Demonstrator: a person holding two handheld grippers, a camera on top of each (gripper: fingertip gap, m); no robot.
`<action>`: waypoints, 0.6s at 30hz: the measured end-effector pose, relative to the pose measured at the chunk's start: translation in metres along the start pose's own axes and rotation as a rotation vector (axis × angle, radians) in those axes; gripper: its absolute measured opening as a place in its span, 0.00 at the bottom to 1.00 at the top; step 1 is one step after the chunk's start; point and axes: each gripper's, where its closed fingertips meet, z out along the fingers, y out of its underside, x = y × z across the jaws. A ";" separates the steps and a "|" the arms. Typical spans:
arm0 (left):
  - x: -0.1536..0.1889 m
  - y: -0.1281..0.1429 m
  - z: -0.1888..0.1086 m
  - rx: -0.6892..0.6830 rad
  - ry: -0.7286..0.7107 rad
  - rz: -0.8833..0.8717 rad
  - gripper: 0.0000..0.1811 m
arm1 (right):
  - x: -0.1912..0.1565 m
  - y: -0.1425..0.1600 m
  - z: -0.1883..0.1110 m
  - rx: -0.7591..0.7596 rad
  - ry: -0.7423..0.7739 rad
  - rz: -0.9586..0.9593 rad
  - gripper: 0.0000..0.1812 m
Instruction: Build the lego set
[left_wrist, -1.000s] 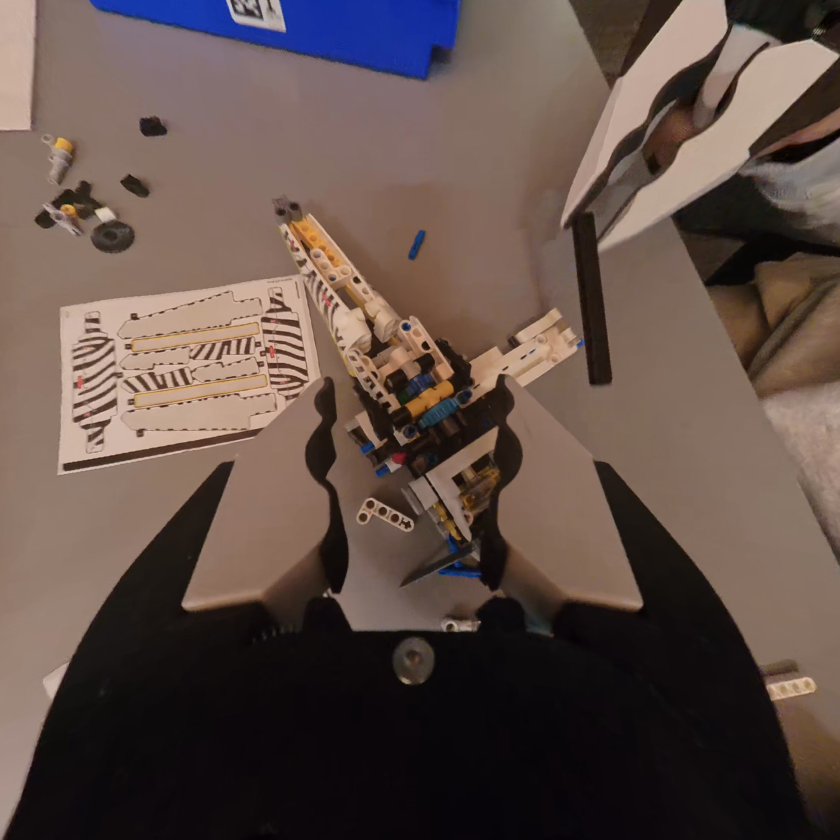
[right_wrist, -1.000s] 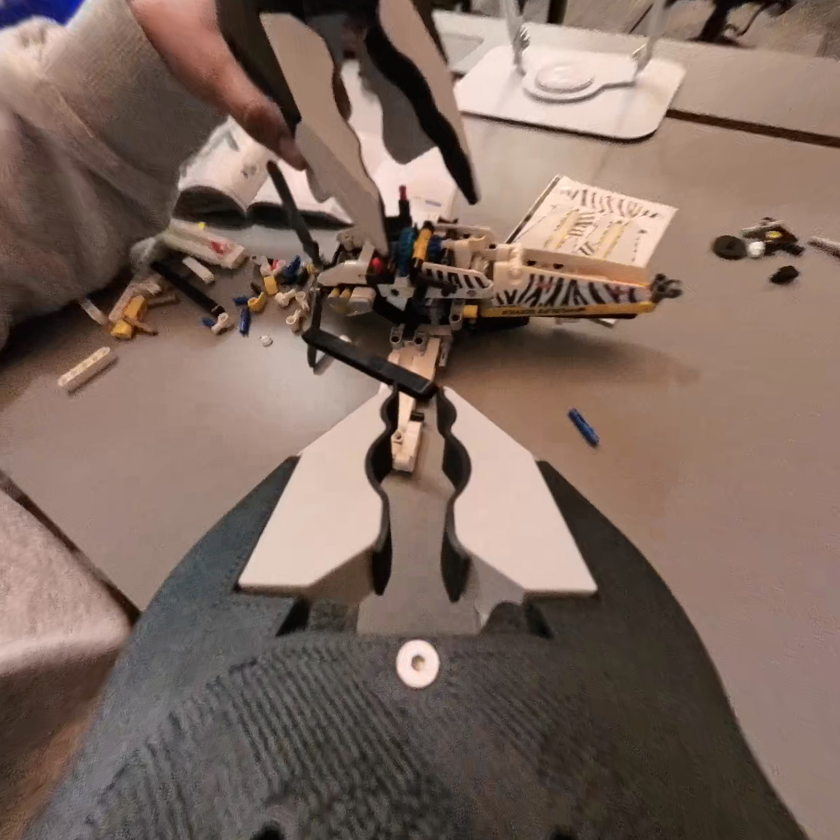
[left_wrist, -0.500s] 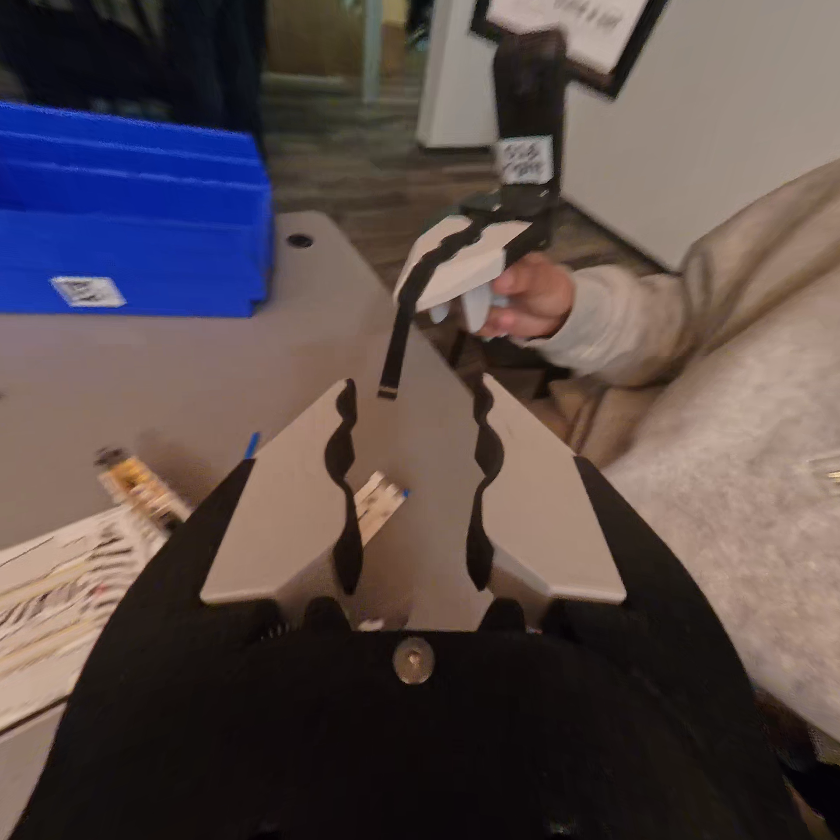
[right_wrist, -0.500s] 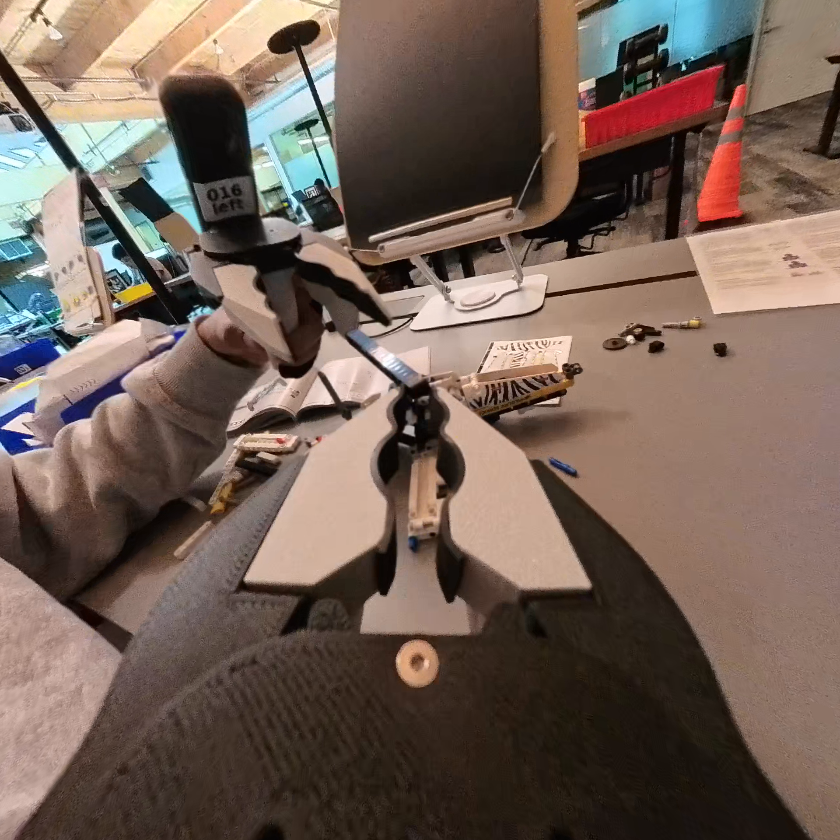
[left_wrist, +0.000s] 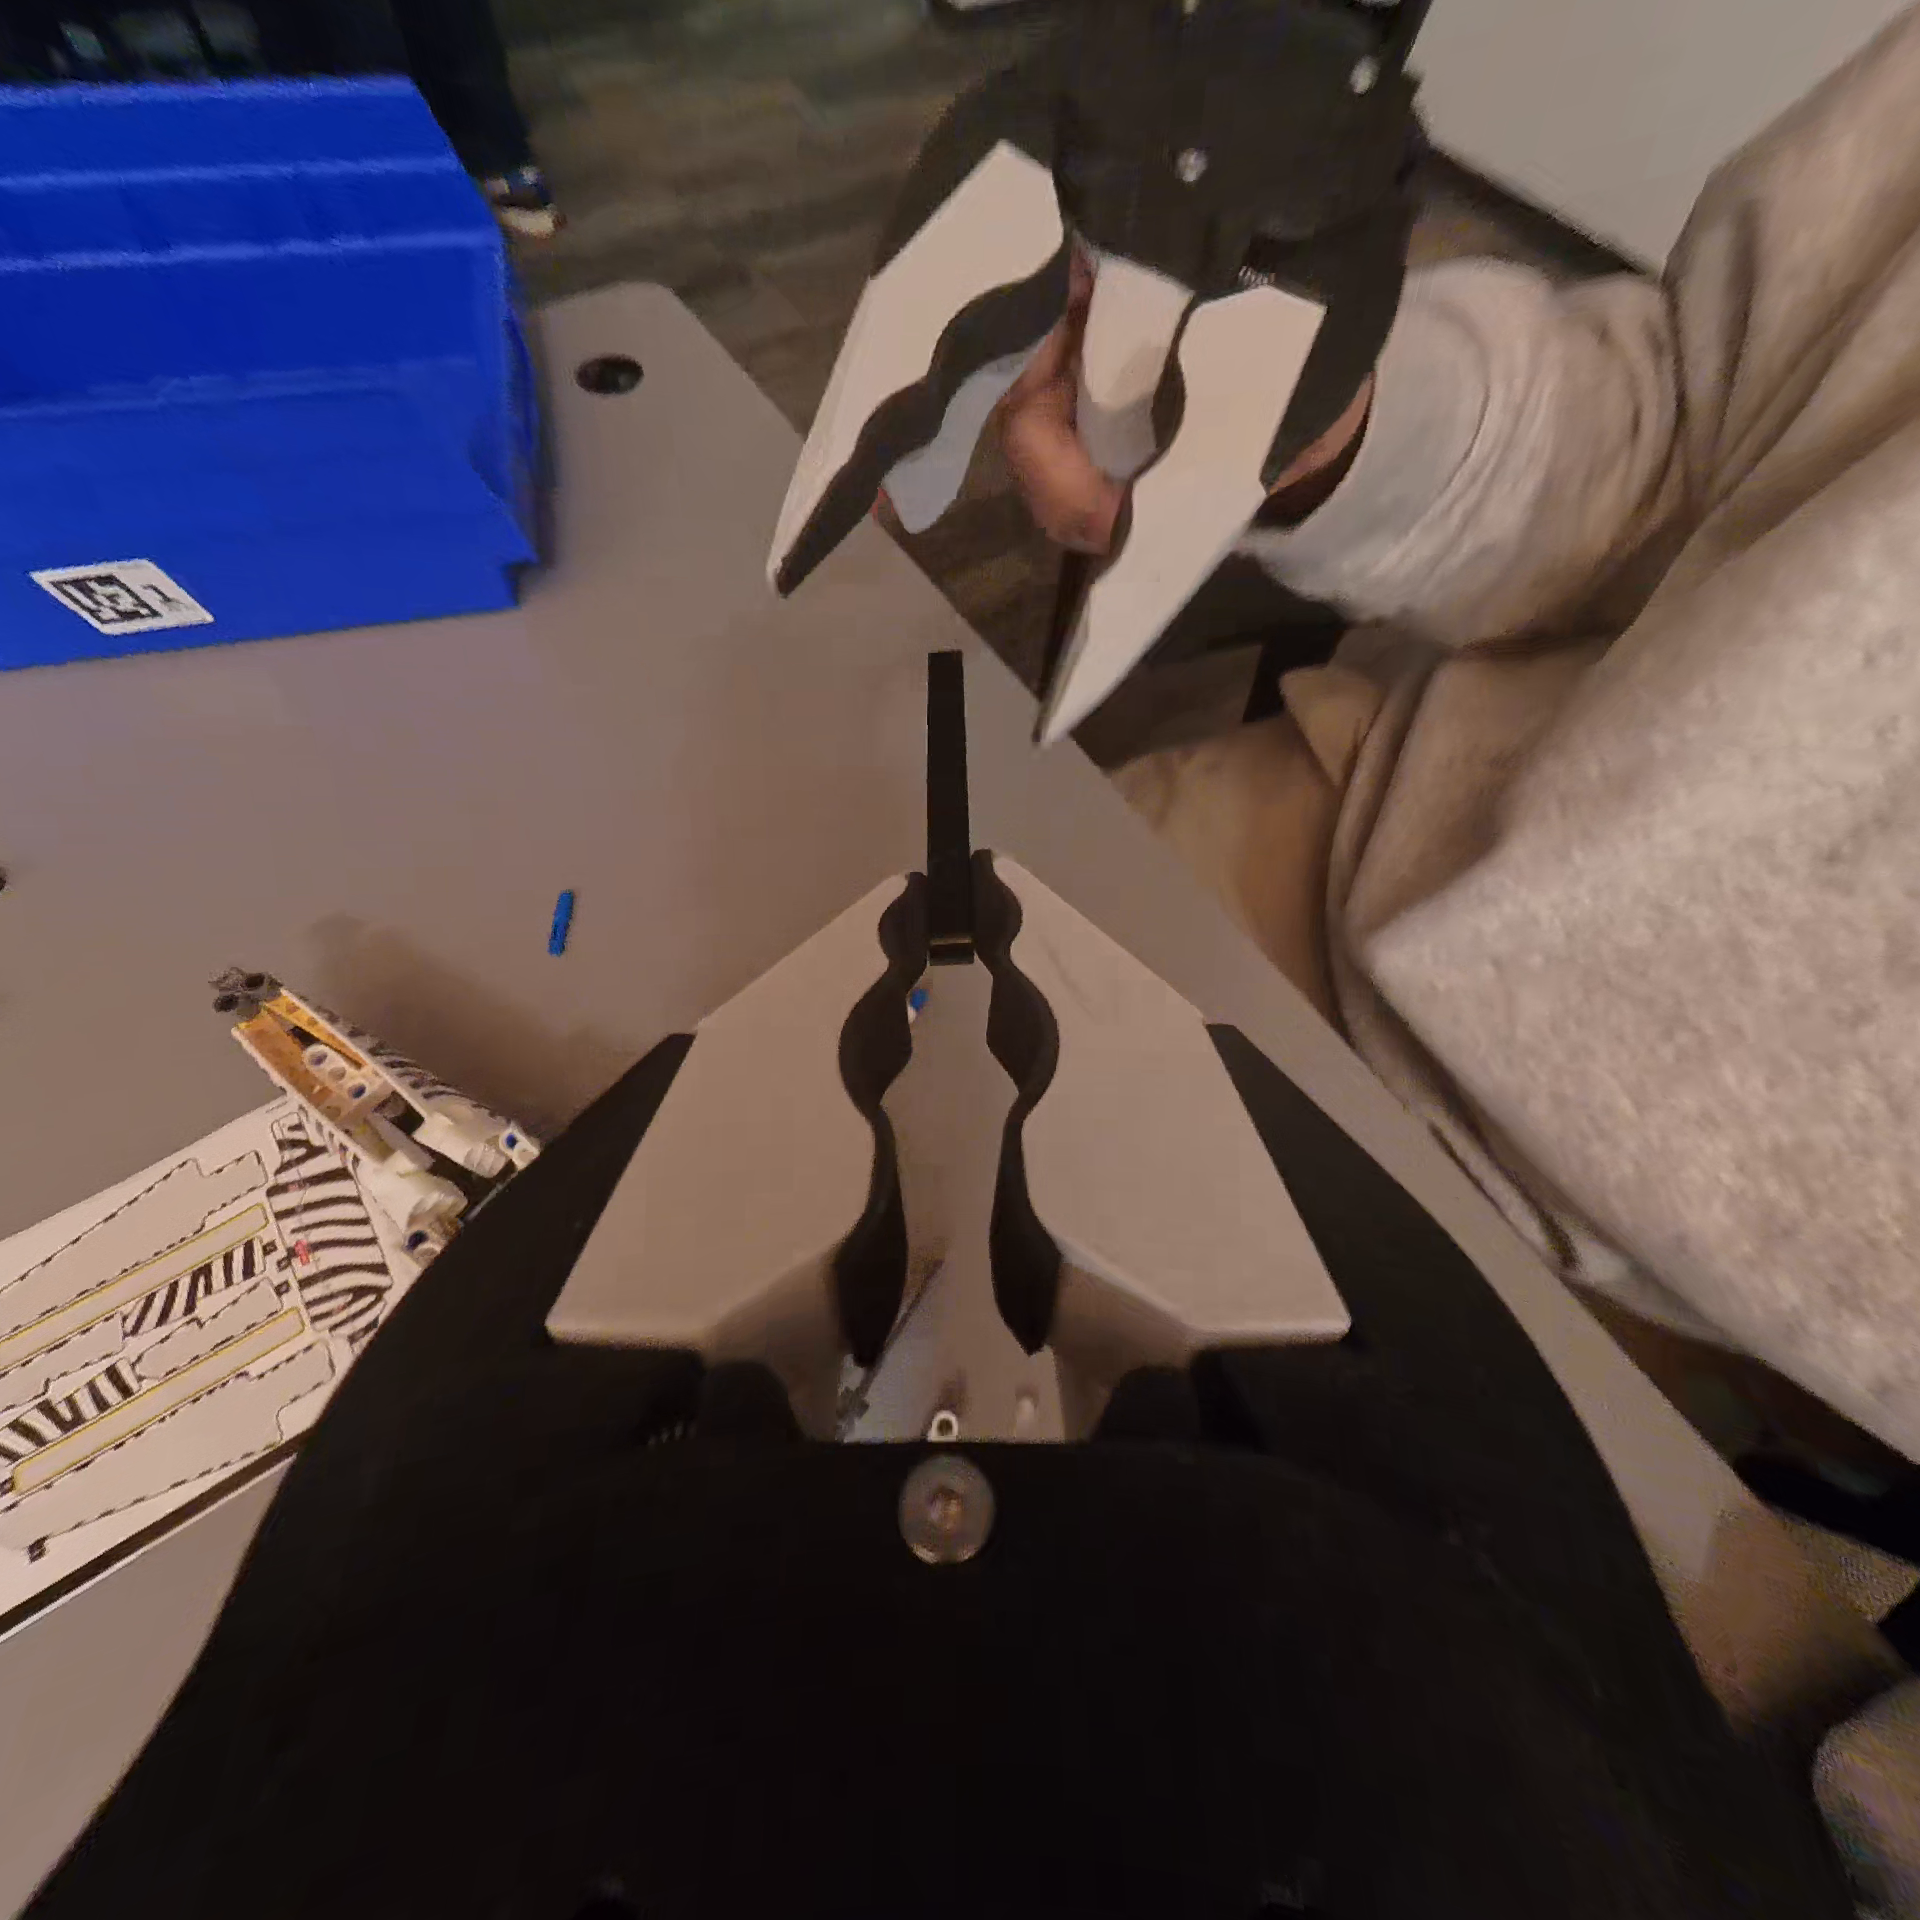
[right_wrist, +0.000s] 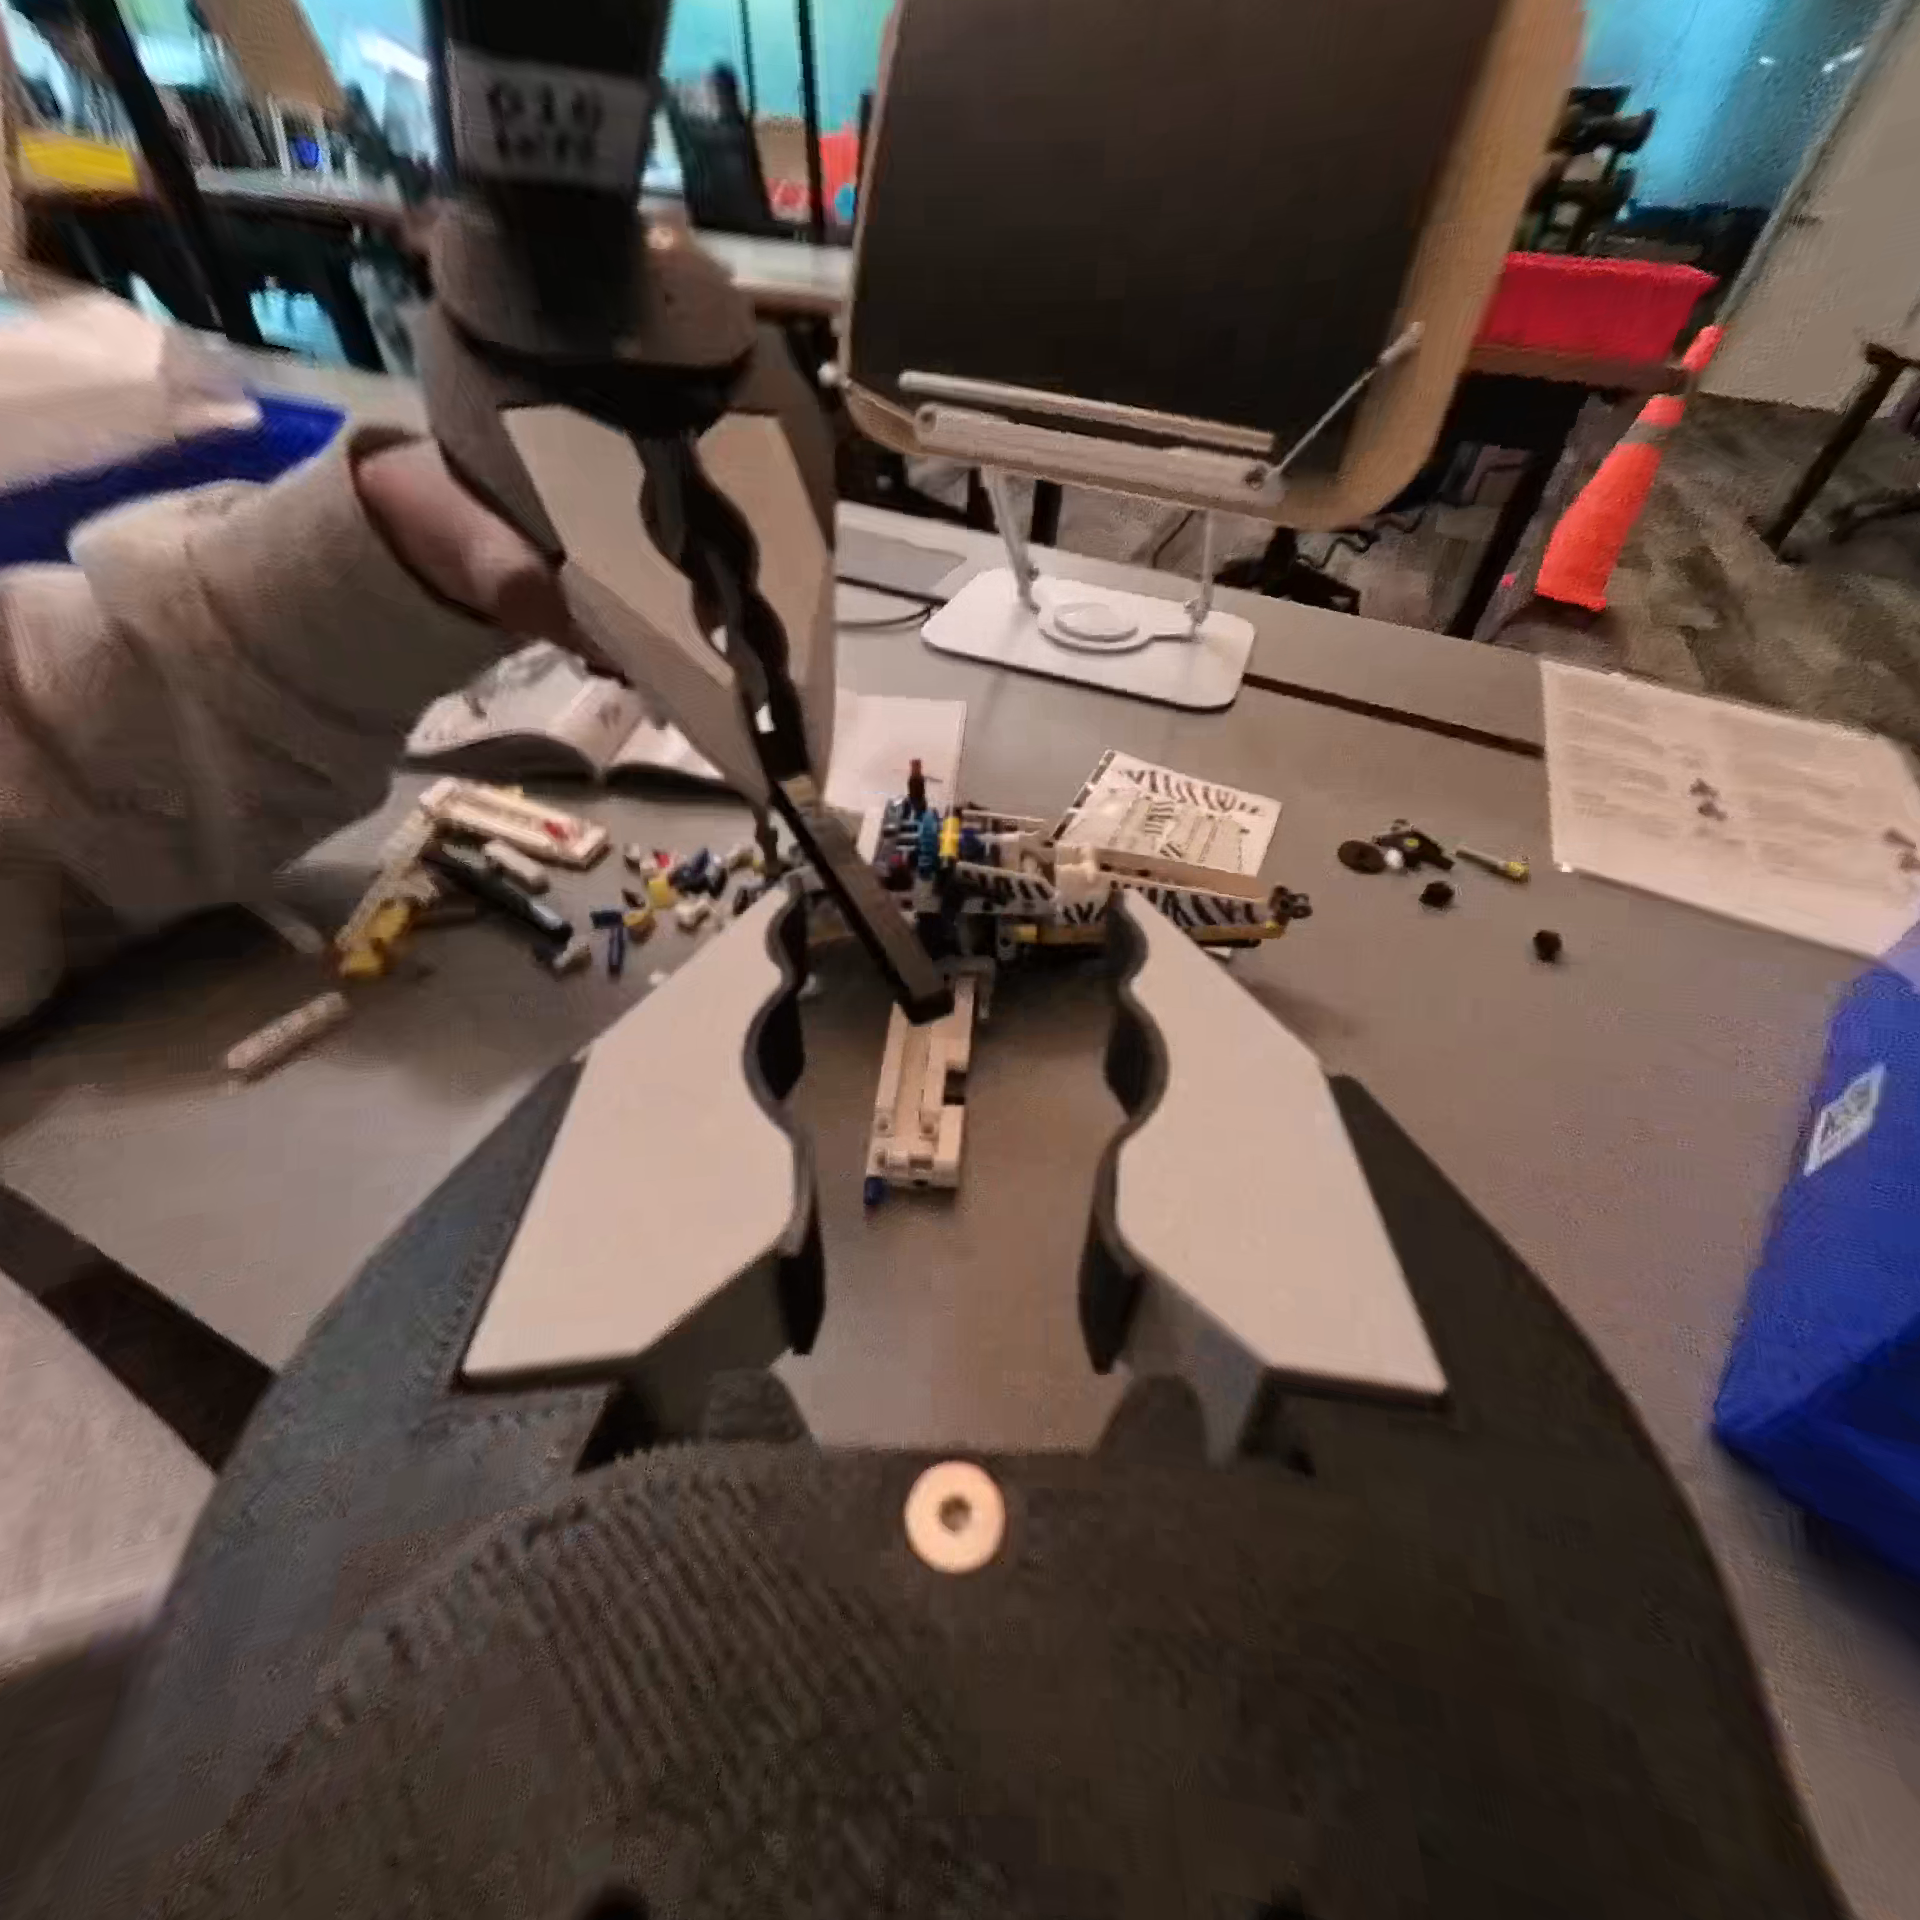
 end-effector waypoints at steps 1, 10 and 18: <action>0.003 0.004 0.002 -0.036 0.005 0.013 0.05 | -0.009 0.004 0.007 -0.056 -0.011 -0.074 0.32; 0.033 0.033 0.018 -0.238 0.107 0.112 0.04 | -0.062 0.036 0.033 -0.355 -0.302 -0.258 0.14; 0.018 0.012 0.006 -0.067 0.059 0.082 0.10 | -0.060 0.019 0.030 -0.222 -0.361 -0.110 0.03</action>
